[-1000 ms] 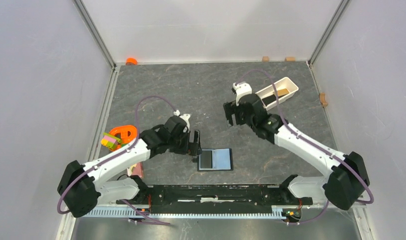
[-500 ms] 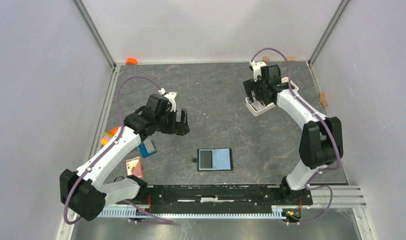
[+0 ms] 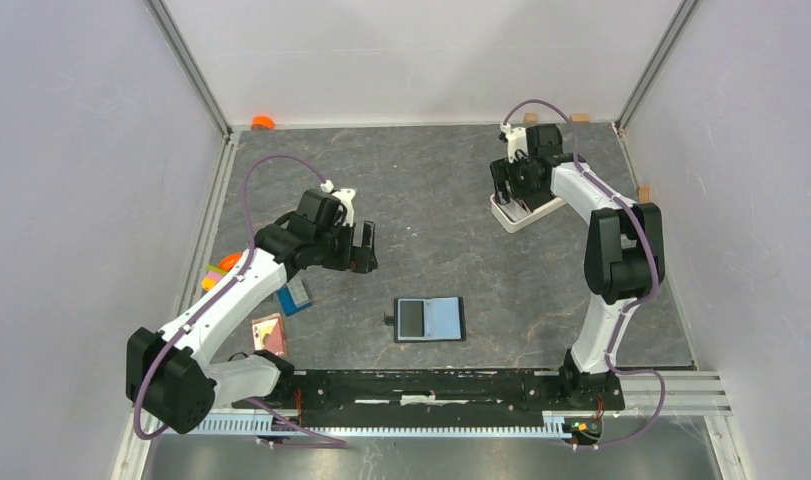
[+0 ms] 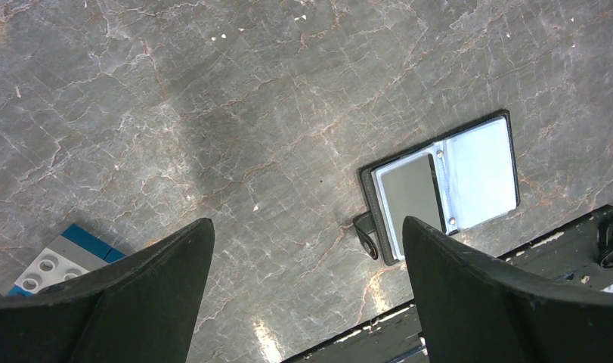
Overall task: Put the credit cards into the card holder
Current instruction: Pick up the credit card from the storage box.
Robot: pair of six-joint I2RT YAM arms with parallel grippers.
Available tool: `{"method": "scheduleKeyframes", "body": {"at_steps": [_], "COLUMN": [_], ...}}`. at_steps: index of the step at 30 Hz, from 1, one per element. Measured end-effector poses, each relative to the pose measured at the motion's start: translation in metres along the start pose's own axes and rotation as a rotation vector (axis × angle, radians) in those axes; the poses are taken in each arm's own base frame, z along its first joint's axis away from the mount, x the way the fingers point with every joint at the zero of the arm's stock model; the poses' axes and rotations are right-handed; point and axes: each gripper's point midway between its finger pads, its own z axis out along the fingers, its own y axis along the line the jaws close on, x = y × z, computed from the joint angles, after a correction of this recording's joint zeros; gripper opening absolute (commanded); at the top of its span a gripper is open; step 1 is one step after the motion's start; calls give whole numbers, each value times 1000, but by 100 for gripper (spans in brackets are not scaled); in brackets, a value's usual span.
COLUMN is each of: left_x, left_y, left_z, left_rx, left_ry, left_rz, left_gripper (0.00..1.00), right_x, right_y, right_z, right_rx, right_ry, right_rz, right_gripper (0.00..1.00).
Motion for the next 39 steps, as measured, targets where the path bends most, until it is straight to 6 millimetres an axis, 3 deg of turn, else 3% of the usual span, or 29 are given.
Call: {"method": "scheduleKeyframes", "body": {"at_steps": [12, 27, 34, 39], "left_x": [3, 4, 4, 4], "left_y": [1, 2, 2, 2], "left_z": [1, 2, 2, 2], "left_rx": [-2, -3, -3, -3], "left_ry": [7, 10, 10, 10], "left_rz": [5, 5, 5, 5], "left_gripper": [100, 100, 100, 100], "right_x": [3, -6, -7, -7], "right_y": [19, 23, 23, 22], "right_z": [1, -14, -17, -17], "right_rx": [-132, -151, -153, -147], "right_ry": [12, -17, -23, -21], "right_rz": [19, 27, 27, 29], "right_gripper": [65, 62, 51, 48]}}
